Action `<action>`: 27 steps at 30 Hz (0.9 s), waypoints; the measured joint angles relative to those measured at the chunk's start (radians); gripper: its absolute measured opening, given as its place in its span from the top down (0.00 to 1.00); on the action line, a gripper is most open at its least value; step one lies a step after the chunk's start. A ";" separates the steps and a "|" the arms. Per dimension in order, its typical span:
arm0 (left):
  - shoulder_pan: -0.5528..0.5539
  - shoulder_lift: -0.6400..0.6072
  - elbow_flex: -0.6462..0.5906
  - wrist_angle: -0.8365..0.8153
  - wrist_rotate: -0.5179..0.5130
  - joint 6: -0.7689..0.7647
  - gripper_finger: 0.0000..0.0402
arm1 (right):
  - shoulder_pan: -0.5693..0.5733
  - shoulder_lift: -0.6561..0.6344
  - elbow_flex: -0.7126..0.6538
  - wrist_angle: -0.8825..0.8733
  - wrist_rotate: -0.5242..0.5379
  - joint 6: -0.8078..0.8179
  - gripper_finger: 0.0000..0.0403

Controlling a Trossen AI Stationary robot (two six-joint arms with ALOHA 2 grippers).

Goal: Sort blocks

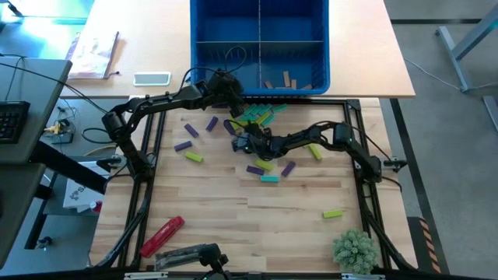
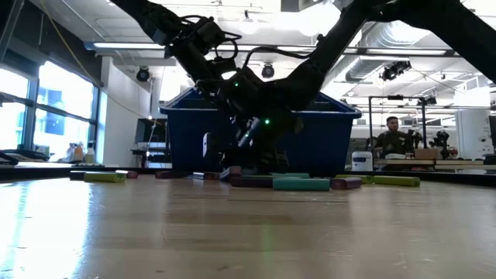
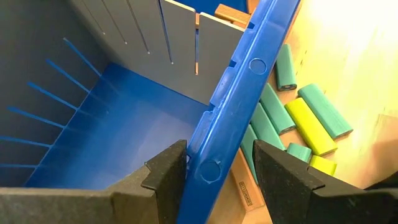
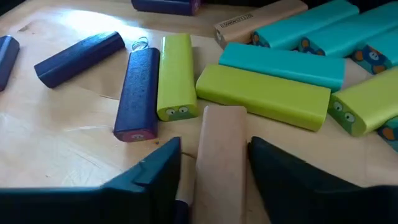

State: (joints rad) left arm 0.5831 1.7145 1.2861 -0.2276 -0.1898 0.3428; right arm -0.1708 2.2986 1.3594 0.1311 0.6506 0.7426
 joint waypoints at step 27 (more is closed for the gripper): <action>0.000 0.000 0.000 0.000 -0.003 0.000 0.59 | 0.119 -0.740 -0.036 -0.367 -0.045 -0.770 1.00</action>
State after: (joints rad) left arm 0.5835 1.7145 1.2858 -0.2276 -0.1927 0.3428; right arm -0.0519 1.5589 1.3238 -0.2362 0.6055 -0.0279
